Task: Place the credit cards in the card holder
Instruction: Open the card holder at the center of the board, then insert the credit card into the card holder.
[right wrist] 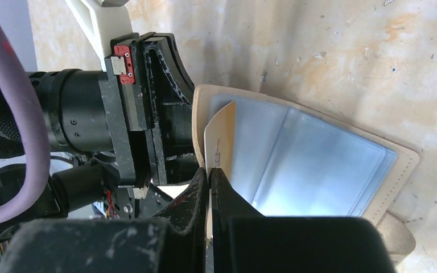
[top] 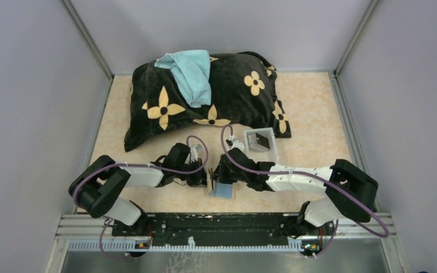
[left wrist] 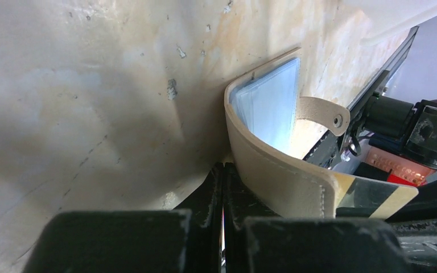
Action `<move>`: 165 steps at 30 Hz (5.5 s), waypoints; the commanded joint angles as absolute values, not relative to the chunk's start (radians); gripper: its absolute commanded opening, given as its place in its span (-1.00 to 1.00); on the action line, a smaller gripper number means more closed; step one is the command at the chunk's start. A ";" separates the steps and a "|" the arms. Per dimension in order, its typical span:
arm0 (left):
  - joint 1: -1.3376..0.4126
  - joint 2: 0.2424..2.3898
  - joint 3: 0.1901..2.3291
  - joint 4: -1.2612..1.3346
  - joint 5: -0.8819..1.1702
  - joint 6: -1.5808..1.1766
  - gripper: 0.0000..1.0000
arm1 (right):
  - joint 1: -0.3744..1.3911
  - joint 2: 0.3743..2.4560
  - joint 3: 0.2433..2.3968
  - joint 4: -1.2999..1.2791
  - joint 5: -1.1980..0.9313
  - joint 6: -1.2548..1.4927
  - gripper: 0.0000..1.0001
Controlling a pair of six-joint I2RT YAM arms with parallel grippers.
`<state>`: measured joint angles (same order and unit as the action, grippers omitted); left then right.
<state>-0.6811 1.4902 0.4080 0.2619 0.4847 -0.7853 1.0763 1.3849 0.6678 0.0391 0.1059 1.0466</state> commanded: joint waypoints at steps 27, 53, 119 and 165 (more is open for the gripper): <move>-0.793 1.501 0.382 -0.144 0.104 -0.820 -0.82 | 1.150 1.607 0.722 -0.223 0.235 0.987 -1.00; -0.795 1.133 0.581 -0.287 0.116 -0.831 -0.57 | 1.169 1.617 0.797 -0.354 0.308 0.968 -1.00; -0.910 1.355 0.486 -0.276 0.040 -0.859 -0.79 | 1.135 1.362 0.629 -0.373 0.393 1.200 -1.00; -0.915 1.483 0.495 -0.362 0.049 -0.842 -0.96 | 1.065 1.416 0.555 -0.157 0.314 1.164 -1.00</move>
<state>-0.9024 1.3960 0.5739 -0.2119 0.1200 -0.8707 1.0733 1.3560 0.5636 -0.1505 0.3313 1.1984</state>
